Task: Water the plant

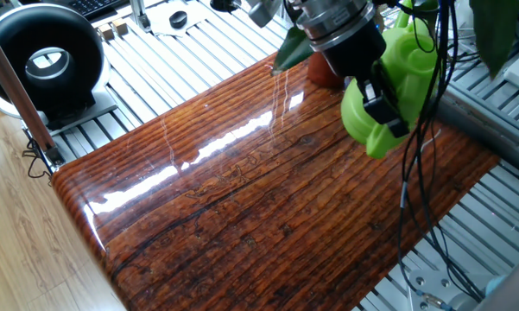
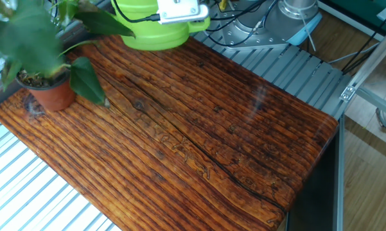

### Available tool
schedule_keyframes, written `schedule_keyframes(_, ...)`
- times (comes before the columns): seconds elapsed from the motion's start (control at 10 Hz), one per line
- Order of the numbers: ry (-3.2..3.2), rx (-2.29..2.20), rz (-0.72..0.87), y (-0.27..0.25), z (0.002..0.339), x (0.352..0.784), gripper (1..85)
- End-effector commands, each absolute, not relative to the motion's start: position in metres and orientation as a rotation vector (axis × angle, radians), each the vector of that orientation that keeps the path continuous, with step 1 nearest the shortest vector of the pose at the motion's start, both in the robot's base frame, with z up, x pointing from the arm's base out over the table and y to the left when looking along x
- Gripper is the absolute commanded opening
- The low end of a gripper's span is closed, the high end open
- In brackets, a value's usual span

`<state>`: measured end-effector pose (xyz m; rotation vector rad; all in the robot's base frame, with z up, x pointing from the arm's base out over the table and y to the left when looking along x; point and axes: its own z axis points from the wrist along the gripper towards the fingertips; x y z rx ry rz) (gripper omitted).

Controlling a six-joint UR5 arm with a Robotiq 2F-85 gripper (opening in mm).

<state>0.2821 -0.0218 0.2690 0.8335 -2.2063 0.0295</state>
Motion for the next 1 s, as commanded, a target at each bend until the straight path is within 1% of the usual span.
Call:
schedule_keyframes(0.0, -2.287, 0.888, 0.008, -0.013, 0.254, 0.298, 1.3)
schedule_keyframes(0.1, -2.276, 0.898, 0.043, -0.02, 0.255, 0.299, 1.3)
schedule_keyframes(0.4, -2.288, 0.901, 0.065, -0.023, 0.253, 0.303, 1.3)
schedule_keyframes(0.7, -2.377, 0.9, 0.065, -0.015, 0.24, 0.319, 1.3)
schedule_keyframes(0.9, -2.427, 0.911, 0.098, -0.016, 0.233, 0.331, 1.3)
